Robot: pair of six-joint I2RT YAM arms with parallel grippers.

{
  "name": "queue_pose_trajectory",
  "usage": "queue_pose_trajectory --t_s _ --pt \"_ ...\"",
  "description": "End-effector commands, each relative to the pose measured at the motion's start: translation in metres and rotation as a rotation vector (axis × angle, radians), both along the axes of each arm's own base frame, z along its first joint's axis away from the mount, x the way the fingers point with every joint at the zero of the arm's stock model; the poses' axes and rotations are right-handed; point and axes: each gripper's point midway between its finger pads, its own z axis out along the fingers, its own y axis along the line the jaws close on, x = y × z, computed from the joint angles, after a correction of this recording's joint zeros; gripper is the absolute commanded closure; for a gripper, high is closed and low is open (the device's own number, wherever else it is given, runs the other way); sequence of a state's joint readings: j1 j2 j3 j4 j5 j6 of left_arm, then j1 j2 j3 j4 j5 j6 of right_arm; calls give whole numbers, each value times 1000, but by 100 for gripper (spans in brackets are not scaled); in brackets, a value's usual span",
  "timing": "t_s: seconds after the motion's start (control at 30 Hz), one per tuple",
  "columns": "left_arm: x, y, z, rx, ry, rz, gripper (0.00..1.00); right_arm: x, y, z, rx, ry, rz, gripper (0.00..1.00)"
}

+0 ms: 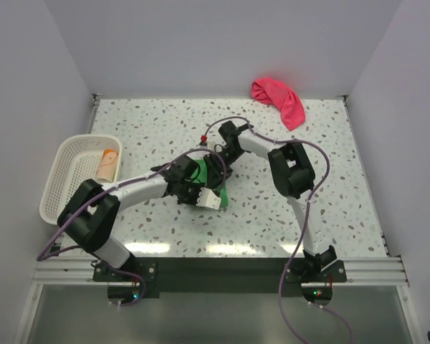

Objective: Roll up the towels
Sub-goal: Roll the towel

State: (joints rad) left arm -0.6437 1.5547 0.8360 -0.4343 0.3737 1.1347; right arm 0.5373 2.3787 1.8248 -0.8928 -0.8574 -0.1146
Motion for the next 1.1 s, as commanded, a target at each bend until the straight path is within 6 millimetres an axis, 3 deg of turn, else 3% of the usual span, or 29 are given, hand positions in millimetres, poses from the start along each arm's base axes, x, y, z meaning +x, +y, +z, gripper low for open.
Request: queue_pose_trajectory --t_s 0.0,0.13,0.3,0.37,0.57,0.73,0.77,0.8,0.9,0.97,1.07 --pt "-22 17 -21 126 145 12 100 50 -19 -58 -159 -202 -27 56" --pt "-21 18 -30 185 202 -6 99 52 -10 -37 -89 -211 -34 50" --pt "-37 28 -48 260 314 -20 98 69 -25 16 -30 -296 -91 36" --pt "-39 28 -51 266 347 -17 98 77 -33 32 -24 -330 -116 35" --pt "-36 35 -61 329 392 16 95 121 -87 98 3 -469 -262 24" --pt "-26 35 -62 347 476 51 92 136 -135 151 65 -560 -368 25" --pt "-23 36 -61 347 492 60 91 135 -151 173 84 -612 -394 28" --pt "-25 39 -59 356 522 63 90 126 -157 167 80 -615 -383 30" --pt "-7 32 -56 341 567 76 90 97 -165 180 97 -705 -306 42" --pt "-9 37 -63 369 650 88 89 74 -163 190 139 -755 -241 48" --pt "7 32 -69 350 699 99 89 52 -159 192 128 -801 -158 53"
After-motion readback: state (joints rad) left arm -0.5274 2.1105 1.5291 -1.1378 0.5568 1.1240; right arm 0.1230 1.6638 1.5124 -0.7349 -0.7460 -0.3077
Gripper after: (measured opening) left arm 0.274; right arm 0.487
